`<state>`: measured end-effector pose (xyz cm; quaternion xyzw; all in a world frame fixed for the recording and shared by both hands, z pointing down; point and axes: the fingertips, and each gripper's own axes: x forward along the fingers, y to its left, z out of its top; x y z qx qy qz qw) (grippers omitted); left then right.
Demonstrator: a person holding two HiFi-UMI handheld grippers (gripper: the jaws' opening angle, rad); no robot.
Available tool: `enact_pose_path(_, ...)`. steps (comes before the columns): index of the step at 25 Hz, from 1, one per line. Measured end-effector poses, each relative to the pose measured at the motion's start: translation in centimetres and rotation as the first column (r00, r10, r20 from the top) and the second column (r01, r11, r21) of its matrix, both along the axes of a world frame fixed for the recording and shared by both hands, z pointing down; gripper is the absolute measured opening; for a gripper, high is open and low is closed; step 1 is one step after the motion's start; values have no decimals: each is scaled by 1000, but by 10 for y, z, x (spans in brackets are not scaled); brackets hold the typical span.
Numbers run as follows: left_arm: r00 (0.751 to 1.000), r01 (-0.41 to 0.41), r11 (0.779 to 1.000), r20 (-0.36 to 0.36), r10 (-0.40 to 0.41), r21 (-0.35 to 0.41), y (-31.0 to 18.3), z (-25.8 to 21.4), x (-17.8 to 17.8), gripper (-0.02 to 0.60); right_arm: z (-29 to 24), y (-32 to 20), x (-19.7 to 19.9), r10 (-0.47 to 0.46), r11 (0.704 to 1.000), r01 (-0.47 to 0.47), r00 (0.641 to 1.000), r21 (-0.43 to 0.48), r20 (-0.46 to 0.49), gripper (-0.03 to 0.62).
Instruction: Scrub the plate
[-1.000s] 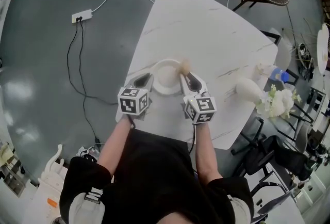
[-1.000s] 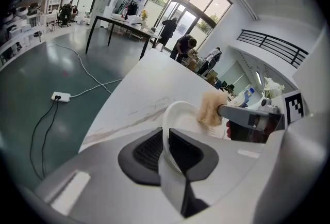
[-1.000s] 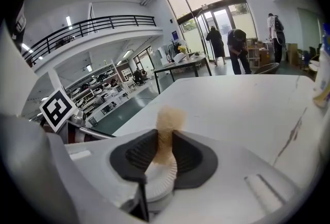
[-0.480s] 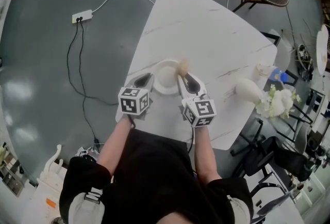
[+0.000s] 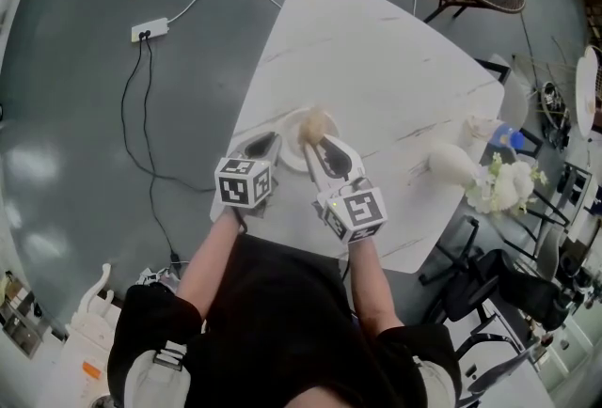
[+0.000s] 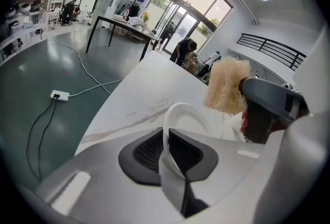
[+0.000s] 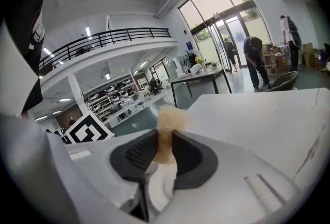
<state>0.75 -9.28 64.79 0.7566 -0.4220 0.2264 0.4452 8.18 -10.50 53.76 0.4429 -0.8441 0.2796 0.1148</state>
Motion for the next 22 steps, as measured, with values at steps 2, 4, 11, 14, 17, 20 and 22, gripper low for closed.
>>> enact_pose_path(2, 1000, -3, 1000, 0, 3, 1, 0, 0, 0, 41, 3, 2, -6, -14, 1000, 14, 1000, -10, 8, 94)
enact_pose_path(4, 1000, -6, 1000, 1, 6, 4, -1, 0, 0, 42, 7, 5, -12, -28, 999, 29, 1000, -21, 13, 94)
enact_pose_path(11, 1000, -2, 1000, -6, 2, 6, -1, 1, 1, 41, 22, 15, -28, -70, 996, 71, 997, -58, 18, 94)
enact_pose_path(14, 1000, -1, 1000, -6, 1, 4, -1, 2, 0, 41, 34, 19, -32, -83, 993, 84, 996, -87, 12, 94)
enact_pose_path(17, 1000, 1, 1000, -6, -1, 3, -1, 1, 0, 41, 46, 25, -35, -100, 987, 100, 995, -126, 6, 94)
enact_pose_path(20, 1000, 0, 1000, -3, 0, 3, -2, 1, 0, 40, 58, 30, -36, -99, 982, 98, 995, -161, 3, 94)
enact_pose_path(22, 1000, -1, 1000, 0, 1, 2, -2, 2, 0, 40, 63, 31, -35, -92, 980, 91, 996, -174, 2, 94)
